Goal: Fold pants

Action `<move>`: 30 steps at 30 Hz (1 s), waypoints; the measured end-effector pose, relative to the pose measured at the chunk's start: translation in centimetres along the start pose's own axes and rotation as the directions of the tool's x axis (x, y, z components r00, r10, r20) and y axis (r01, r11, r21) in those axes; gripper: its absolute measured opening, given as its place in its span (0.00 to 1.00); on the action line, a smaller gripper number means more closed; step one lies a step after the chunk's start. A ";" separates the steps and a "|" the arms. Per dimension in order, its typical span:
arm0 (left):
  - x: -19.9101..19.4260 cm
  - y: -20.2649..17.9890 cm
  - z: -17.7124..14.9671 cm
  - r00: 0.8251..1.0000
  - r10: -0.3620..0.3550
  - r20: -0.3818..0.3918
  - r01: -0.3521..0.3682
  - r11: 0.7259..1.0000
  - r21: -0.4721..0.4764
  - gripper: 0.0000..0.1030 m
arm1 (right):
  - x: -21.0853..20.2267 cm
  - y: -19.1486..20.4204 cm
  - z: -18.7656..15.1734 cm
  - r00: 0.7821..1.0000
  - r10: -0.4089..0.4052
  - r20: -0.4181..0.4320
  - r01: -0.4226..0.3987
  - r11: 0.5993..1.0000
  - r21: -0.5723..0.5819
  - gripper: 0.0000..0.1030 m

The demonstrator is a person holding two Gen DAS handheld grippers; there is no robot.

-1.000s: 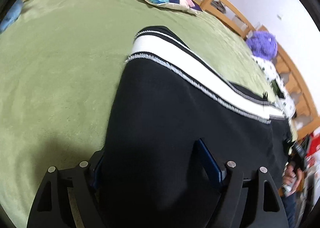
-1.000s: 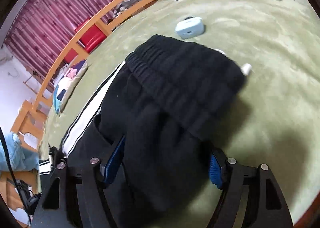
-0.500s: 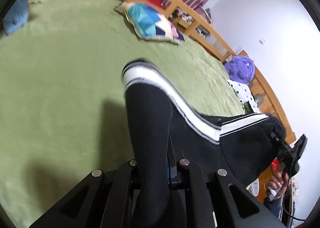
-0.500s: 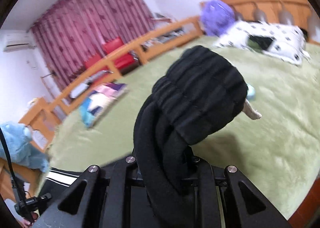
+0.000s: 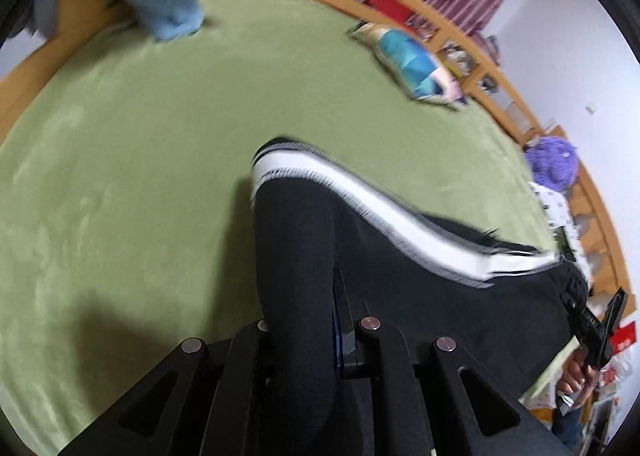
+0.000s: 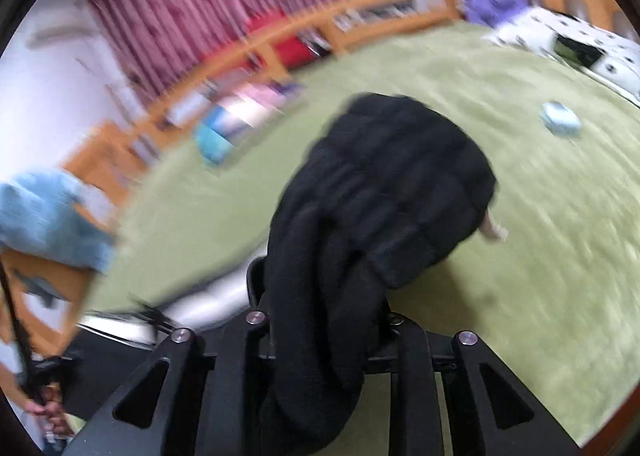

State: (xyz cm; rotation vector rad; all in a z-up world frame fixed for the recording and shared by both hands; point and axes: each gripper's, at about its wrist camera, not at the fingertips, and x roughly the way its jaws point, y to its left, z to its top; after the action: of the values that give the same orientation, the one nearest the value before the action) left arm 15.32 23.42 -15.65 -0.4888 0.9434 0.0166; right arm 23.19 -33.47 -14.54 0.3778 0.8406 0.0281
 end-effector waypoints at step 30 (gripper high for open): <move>-6.0 -2.7 -6.7 0.965 0.194 0.175 -0.201 0.979 0.024 0.24 | -6.1 9.2 -5.3 0.997 0.081 0.014 -0.076 0.974 -0.212 0.55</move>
State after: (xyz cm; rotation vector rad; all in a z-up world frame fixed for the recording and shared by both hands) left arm 7.13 19.42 -13.15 -0.3468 0.8175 0.2164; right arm 16.38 -24.29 -10.28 0.2105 0.7918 0.1850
